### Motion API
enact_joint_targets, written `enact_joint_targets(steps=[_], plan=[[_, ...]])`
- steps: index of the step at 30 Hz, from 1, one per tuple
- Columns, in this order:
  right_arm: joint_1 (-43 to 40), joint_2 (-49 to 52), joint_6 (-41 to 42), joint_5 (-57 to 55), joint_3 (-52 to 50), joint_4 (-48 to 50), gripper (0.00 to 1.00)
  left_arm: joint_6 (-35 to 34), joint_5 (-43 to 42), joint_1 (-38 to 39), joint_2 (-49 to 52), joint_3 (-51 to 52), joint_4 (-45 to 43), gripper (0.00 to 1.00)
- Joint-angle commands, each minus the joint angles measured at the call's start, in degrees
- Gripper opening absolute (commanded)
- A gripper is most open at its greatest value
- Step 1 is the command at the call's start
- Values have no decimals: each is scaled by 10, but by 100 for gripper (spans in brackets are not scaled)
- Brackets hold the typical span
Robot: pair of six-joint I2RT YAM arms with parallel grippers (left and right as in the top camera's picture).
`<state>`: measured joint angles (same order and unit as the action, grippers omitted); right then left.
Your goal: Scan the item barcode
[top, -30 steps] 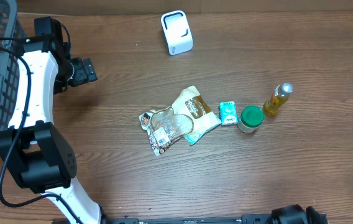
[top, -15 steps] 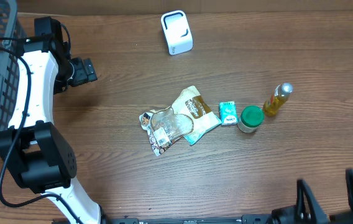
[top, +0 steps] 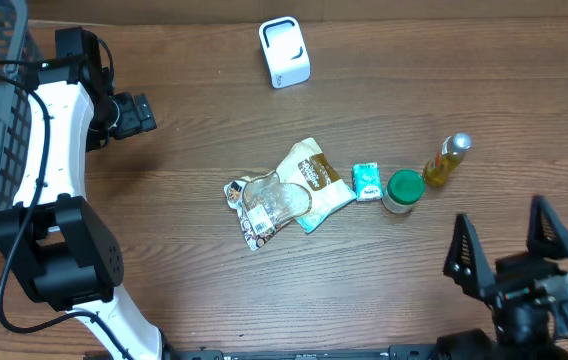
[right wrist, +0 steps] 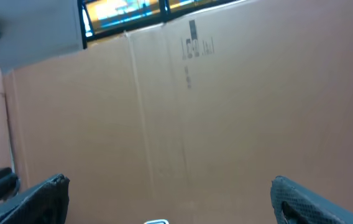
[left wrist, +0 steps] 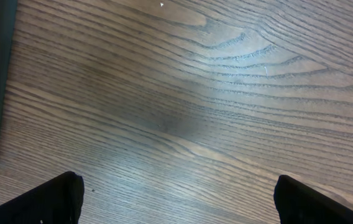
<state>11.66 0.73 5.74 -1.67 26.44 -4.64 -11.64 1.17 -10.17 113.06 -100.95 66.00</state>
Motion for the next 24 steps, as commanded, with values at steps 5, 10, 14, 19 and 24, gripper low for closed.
enact_joint_targets(steps=[5, 10, 14, 19, 24], plan=[[-32, -5, -2, 70, -104, 114, 100, 5, 5, 0, -6, -12, 0, 99], [-52, -5, -2, 73, -133, 152, 100, 5, 5, -1, -6, -12, 0, 100], [-63, -5, -2, 73, -160, 209, 100, 5, 5, 0, -6, -12, 0, 99], [-72, -5, -2, 73, -203, 250, 100, 5, 5, 0, -6, -12, 0, 99], [-72, -5, -2, 73, -251, 250, 100, 5, 5, 0, -6, -12, 0, 100]])
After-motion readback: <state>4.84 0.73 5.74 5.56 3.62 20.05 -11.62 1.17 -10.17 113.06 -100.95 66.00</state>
